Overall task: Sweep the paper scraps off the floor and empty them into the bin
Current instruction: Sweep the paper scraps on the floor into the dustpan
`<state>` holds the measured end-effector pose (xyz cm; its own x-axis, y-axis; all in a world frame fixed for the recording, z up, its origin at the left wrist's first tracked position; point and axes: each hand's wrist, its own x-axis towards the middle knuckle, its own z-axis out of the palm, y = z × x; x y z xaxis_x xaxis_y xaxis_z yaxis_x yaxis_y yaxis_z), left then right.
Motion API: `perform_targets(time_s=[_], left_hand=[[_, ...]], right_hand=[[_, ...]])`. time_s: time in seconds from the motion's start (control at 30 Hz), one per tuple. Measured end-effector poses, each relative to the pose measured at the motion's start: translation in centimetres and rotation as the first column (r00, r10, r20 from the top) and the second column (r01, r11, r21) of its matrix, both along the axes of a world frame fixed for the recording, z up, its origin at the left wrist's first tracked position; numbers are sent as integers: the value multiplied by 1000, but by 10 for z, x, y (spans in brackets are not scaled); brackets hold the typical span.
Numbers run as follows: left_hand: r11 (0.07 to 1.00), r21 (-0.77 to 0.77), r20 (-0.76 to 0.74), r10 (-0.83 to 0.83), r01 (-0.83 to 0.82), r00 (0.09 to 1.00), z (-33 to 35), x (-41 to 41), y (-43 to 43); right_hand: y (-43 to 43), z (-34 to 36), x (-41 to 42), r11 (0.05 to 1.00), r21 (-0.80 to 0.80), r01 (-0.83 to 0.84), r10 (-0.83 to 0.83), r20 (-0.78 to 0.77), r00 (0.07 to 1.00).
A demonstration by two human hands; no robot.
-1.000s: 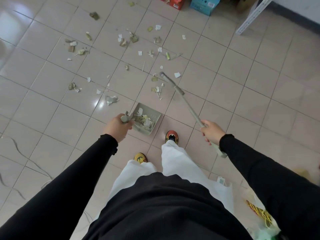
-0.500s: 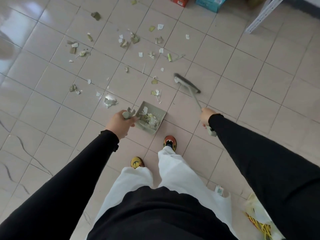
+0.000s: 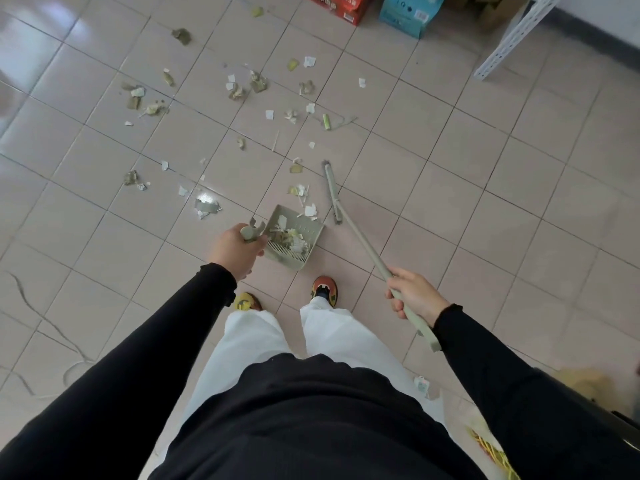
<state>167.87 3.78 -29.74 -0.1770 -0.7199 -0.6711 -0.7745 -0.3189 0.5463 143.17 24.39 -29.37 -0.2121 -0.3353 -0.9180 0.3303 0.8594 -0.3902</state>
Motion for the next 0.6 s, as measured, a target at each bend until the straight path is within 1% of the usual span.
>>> perform_targets(time_s=[0.1,0.2,0.3,0.4,0.47,0.5,0.6], left_hand=[[1000,-5,2,15,-15,1000,0,4,2],[1000,-7,12,0,0,1000,1,8,2],[1000,-6,10,0,0,1000,3,12,1],[1000,-5,13,7,-7,1000,4,14,0],[1000,-8,10,13,-13,1000,4,16,0],[1000,-8,7,18,-18,1000,3,17,0],[1000,-7,11,31,-31,999,0,21,1]], right_hand=[[-4,-9,0,987,27,-160,162,-159,974],[-19,-29,-2,915,142,-378,404,-271,874],[-39,-44,8,781,248,-573,625,-293,724],[-44,-44,24,678,272,-683,734,-215,644],[-36,-30,26,652,243,-718,756,-143,639],[-30,-22,22,671,224,-707,738,-111,666],[-7,8,9,777,187,-601,619,-54,784]])
